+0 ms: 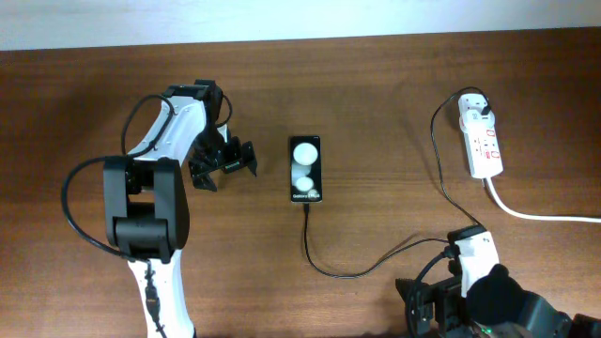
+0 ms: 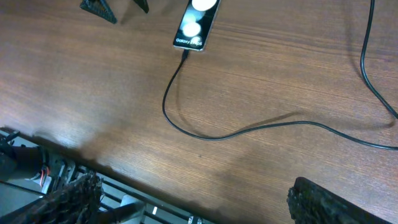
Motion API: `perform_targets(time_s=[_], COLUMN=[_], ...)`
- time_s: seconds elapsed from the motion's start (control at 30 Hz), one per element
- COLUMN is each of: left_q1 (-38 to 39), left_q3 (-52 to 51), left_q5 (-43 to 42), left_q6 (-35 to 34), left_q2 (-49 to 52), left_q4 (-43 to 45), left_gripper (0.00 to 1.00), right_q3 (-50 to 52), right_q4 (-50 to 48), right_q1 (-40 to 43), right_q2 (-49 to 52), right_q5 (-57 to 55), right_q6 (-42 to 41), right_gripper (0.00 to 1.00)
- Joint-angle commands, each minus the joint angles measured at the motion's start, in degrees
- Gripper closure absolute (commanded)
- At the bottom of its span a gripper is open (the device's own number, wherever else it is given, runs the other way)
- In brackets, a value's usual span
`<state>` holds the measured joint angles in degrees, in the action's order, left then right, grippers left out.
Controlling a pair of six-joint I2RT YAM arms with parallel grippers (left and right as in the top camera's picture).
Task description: Plug charger to phone and switch on socket
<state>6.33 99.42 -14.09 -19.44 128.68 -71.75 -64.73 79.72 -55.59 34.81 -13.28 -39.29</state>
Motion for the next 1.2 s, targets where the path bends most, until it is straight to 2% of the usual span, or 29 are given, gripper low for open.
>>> perform_targets(time_s=[0.0,0.2,0.3,0.5,0.57,0.73,0.8,0.83,0.9,1.0,1.1,1.17], left_q1=[-0.2,0.0,1.5,13.4,13.4,13.4,13.4,13.4,13.4,11.7,4.3,-0.2], left_q3=[-0.1,-0.1,-0.2,-0.2,-0.2,-0.2,-0.9,-2.2,-7.4,-12.9,-13.2,-13.2], left_q5=[0.4,2.0,8.3,20.3,25.6,31.1,32.0,35.0,39.2,40.9,39.1,33.4], left_q6=[1.2,3.3,3.3,3.3,3.3,3.2,3.2,2.0,-1.4,-1.5,-0.3,3.7], left_q2=[-8.8,-25.2,-32.0,-47.6,-53.3,-62.1,-64.0,-64.9,-66.7,-67.5,-67.5,-67.5], left_q4=[-0.6,-6.8,-10.3,-10.2,-11.7,-11.7,-11.7,-11.7,-11.0,-7.1,-4.6,-3.3], left_gripper=[0.0,0.01,0.01,0.01,0.01,0.01,0.01,0.01,0.01,0.01,0.01,0.01], right_q3=[0.5,0.5,0.5,0.5,0.5,0.5,0.5,0.5,1.2,2.2,2.2,2.2], right_q4=[-0.2,-0.5,-0.9,-1.6,-1.6,-2.6,-3.1,-3.3,-3.7,-3.7,-3.7,-3.7], right_q1=[0.2,0.2,0.2,0.2,0.2,0.2,0.2,0.2,0.2,0.2,0.2,0.2], right_q2=[-0.1,-0.1,-0.1,-0.1,-0.1,-0.1,-0.1,-0.1,-0.1,-0.1,-0.1,-0.1], right_q5=[-0.5,-0.5,-0.5,-0.5,-0.5,-0.5,-0.5,-0.5,-0.5,0.0,0.6,0.6], right_q6=[-0.7,-0.7,-0.7,-0.7,-0.7,-0.7,-0.7,-0.7,-0.7,-0.7,-0.7,-0.7], right_gripper=[0.01,0.01,0.01,0.01,0.01,0.01,0.01,0.01,0.01,0.01,0.01,0.01])
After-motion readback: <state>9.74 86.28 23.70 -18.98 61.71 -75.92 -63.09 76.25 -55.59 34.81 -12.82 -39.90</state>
